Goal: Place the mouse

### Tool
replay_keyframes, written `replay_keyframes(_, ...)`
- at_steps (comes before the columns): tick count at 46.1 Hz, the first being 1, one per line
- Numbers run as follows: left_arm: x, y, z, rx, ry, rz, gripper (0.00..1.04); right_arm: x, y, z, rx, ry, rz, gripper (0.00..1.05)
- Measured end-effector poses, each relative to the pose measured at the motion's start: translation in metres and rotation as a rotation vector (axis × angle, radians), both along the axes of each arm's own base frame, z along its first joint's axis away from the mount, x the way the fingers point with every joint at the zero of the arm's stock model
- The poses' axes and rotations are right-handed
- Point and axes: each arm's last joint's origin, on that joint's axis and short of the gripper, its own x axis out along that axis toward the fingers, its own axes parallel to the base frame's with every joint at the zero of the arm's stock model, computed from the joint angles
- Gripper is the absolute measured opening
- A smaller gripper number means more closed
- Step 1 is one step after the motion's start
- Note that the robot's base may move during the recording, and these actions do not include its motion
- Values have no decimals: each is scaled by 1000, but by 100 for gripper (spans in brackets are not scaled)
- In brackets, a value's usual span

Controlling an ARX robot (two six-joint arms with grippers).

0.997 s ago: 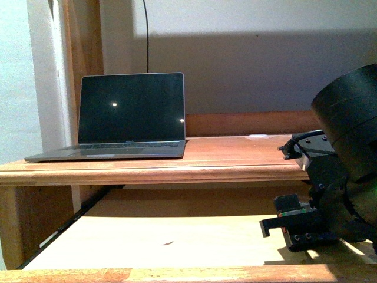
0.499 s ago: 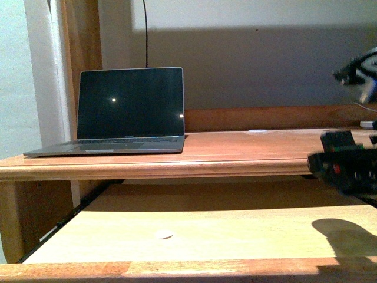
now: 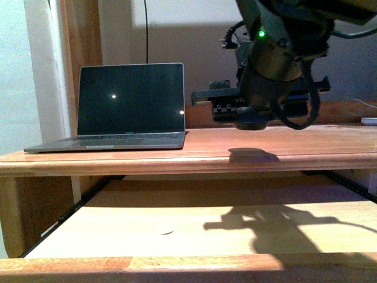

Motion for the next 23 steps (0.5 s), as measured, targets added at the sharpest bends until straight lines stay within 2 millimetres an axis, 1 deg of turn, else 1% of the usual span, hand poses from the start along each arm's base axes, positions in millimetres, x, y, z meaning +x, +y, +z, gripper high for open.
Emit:
replay_keyframes(6,0,0,0,0,0,0,97,25,14,-10,-32,12,-49,56)
replay_keyframes(11,0,0,0,0,0,-1,97,40,23,-15,-38,6,-68,56)
replay_keyframes(15,0,0,0,0,0,0,97,48,29,-20,-39,8,-70,56)
replay_keyframes(23,0,0,0,0,0,0,97,55,37,-33,-42,9,-76,55)
